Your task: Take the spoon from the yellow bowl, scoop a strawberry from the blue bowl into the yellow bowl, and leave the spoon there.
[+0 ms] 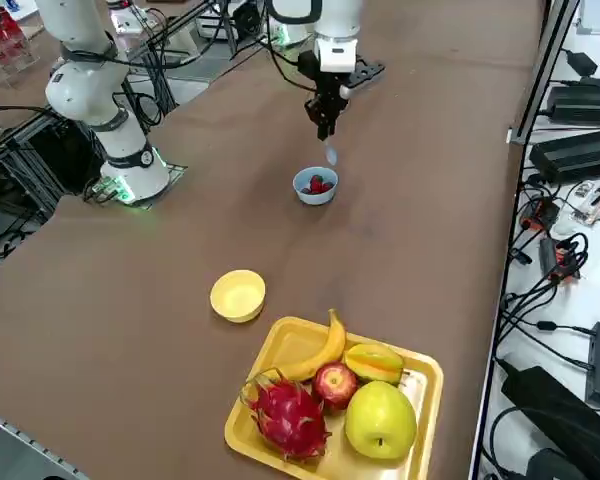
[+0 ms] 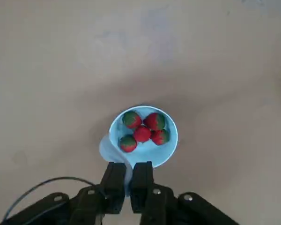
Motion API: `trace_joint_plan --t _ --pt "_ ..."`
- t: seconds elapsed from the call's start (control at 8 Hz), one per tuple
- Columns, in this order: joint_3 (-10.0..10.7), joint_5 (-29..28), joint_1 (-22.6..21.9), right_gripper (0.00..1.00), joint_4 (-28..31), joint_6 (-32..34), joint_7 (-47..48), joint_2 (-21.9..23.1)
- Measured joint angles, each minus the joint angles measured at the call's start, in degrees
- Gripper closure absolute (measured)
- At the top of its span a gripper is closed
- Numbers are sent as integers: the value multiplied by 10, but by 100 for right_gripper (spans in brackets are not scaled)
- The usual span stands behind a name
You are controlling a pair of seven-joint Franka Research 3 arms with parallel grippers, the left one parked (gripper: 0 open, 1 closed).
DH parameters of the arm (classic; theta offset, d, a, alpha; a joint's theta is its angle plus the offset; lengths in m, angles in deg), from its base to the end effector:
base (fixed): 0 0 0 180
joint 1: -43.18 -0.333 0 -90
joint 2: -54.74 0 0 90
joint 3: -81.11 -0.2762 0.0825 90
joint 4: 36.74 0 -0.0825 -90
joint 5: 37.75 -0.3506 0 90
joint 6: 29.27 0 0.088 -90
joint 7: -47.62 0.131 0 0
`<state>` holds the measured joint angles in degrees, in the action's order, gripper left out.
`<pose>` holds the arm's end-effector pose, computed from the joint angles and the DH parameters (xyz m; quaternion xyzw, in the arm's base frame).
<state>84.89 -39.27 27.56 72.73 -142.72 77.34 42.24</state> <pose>0.5368 0.1156 0.3268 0.9842 -0.1608 -0.0708 0.0220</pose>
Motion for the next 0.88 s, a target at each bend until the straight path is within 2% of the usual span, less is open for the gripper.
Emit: trace_joint_plan --t 0.88 --pt "2 0 9 89 36 -16 -132 4"
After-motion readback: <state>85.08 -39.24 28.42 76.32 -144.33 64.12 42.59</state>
